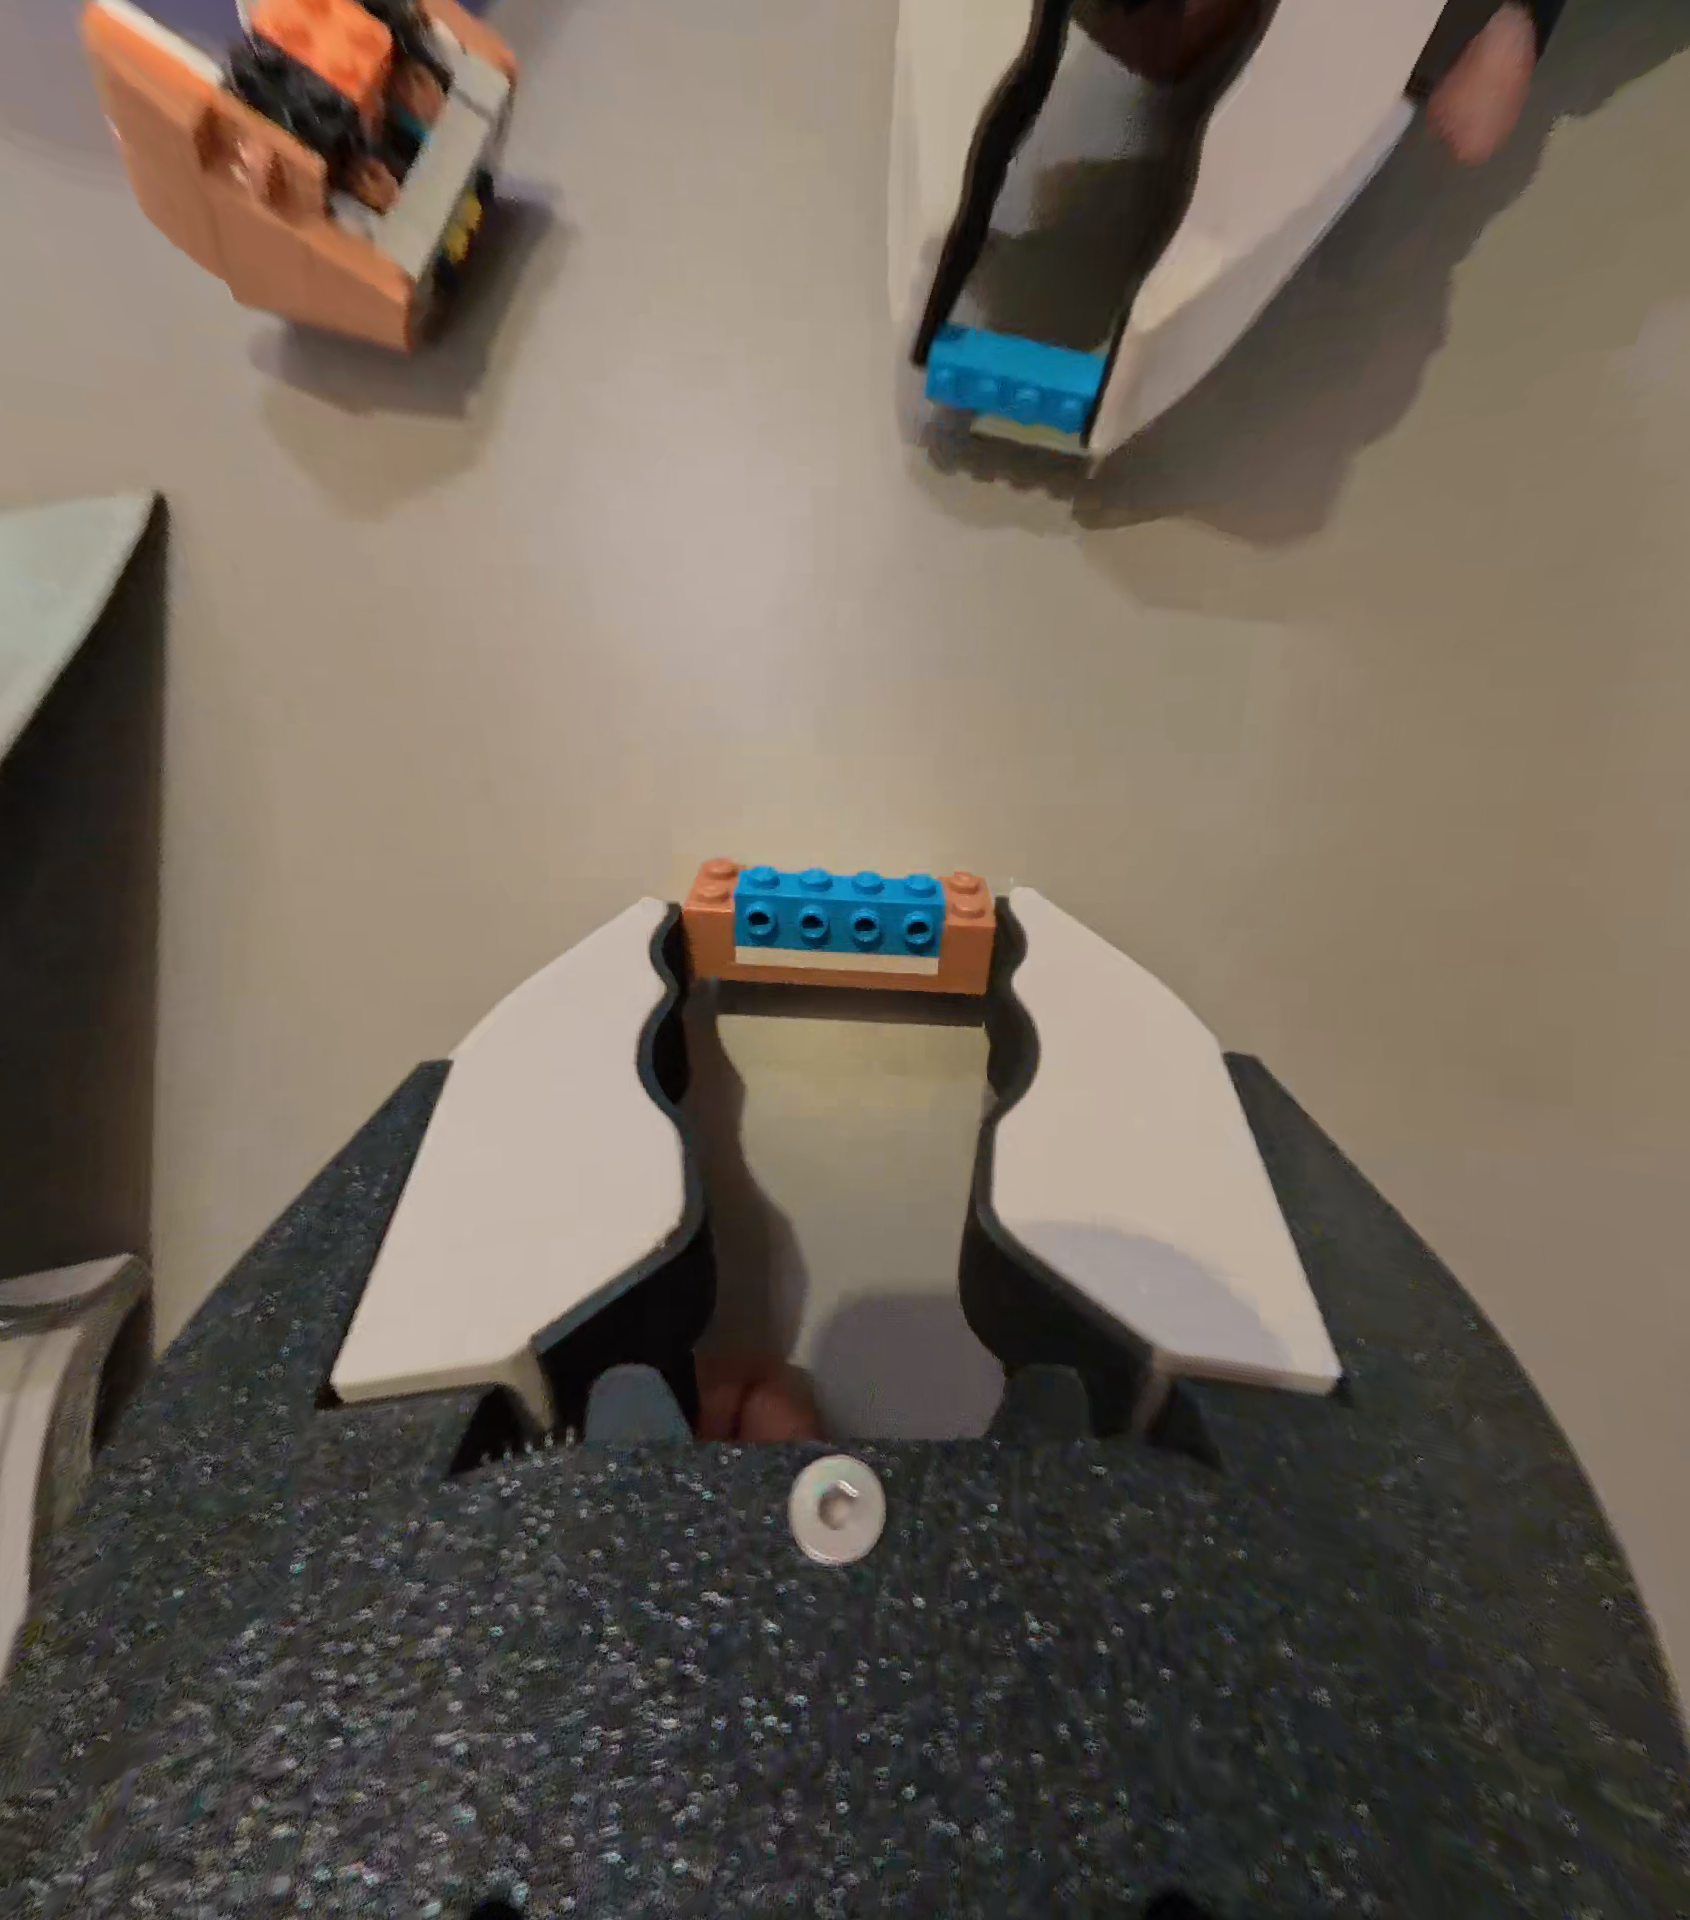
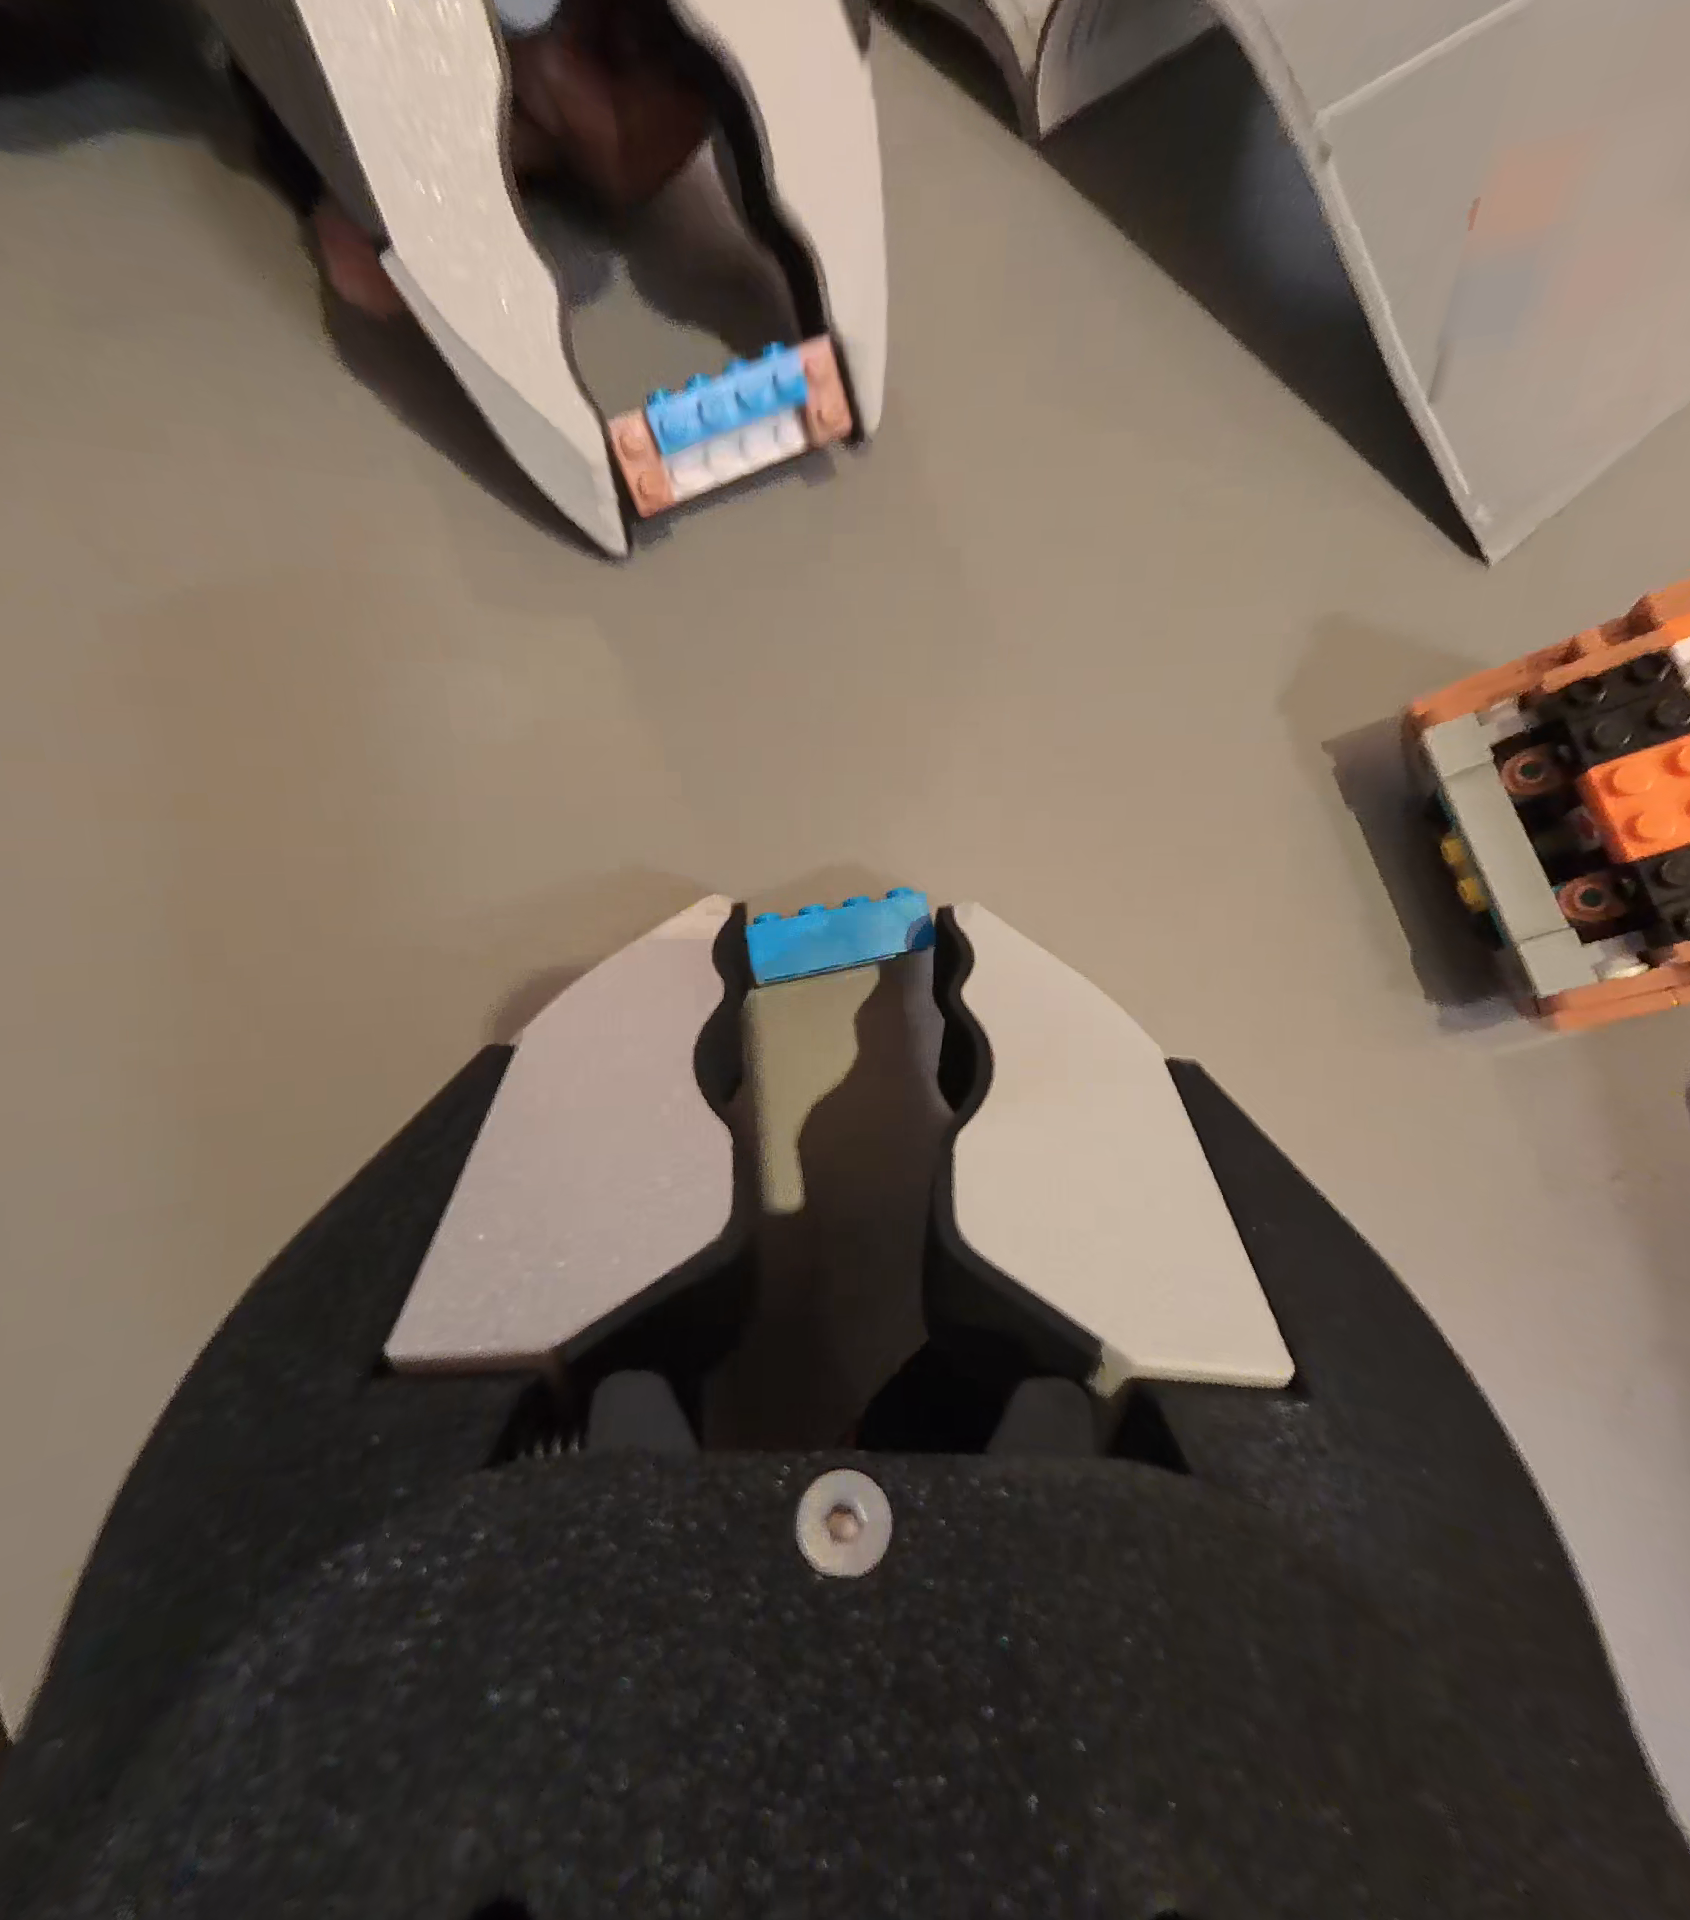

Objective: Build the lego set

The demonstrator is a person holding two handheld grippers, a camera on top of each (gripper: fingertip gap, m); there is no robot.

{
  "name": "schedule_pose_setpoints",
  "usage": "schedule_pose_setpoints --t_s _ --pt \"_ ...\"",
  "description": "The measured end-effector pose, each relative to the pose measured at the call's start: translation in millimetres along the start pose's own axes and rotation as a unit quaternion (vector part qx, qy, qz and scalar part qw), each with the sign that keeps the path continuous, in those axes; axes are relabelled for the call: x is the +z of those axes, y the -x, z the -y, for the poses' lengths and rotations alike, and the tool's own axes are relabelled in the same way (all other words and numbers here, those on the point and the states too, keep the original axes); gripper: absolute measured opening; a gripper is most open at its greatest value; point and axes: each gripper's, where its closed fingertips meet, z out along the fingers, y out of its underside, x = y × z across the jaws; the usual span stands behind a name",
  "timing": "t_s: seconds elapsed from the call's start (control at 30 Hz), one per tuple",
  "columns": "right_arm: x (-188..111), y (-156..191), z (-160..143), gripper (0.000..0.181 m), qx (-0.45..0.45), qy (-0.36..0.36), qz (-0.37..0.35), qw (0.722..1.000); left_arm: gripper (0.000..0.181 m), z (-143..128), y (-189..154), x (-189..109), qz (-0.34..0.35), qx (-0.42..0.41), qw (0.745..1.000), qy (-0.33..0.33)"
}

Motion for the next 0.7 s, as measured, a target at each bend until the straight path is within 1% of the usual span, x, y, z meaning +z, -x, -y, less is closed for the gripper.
schedule_pose_setpoints --t_s 0.07,0.17,0.23,0.3,0.37,0.43,0.5,0.57,0.63,0.7 --pt "-2.5 0.2 15.8 0.035 -0.004 -0.042 0.013 0.999 0.057 -2.9 -1.8 -2.4 -0.008 0.001 1.000 0.001" --pt "-7.6 -2.0 47.8 0.035 -0.015 -0.127 0.032 0.991 0.060 -5.9 -5.8 -5.6 -0.023 0.013 1.000 0.000" --pt "-10.7 -5.3 70.0 0.034 -0.019 -0.188 0.043 0.981 0.064 -7.4 -7.6 -7.3 -0.030 0.020 0.999 0.001" --pt "-15.8 -10.2 93.2 0.034 -0.020 -0.261 0.051 0.964 0.067 -5.0 -7.1 -9.3 -0.028 0.031 0.999 -0.011" --pt "-21.7 -13.2 114.4 0.034 -0.018 -0.330 0.066 0.941 0.068 7.8 -2.8 -14.6 -0.011 0.045 0.997 -0.058" --pt "-26.5 -12.6 132.9 0.034 -0.021 -0.386 0.086 0.918 0.067 32.4 5.6 -26.5 0.014 0.042 0.989 -0.141" --pt "-28.5 -14.3 148.9 0.034 -0.011 -0.428 0.105 0.898 0.065 62.1 18.7 -48.1 0.064 0.037 0.966 -0.248" --pt "-28.2 -20.8 162.7 0.034 0.021 -0.463 0.125 0.877 0.063 83.2 33.1 -72.9 0.139 0.041 0.931 -0.335" --pt "-28.6 -28.2 172.1 0.034 0.054 -0.497 0.133 0.856 0.058 92.1 40.6 -90.0 0.207 0.057 0.899 -0.382" --pt "-29.7 -24.2 174.4 0.034 0.064 -0.512 0.149 0.844 0.055 92.6 46.2 -93.8 0.260 0.074 0.883 -0.385"
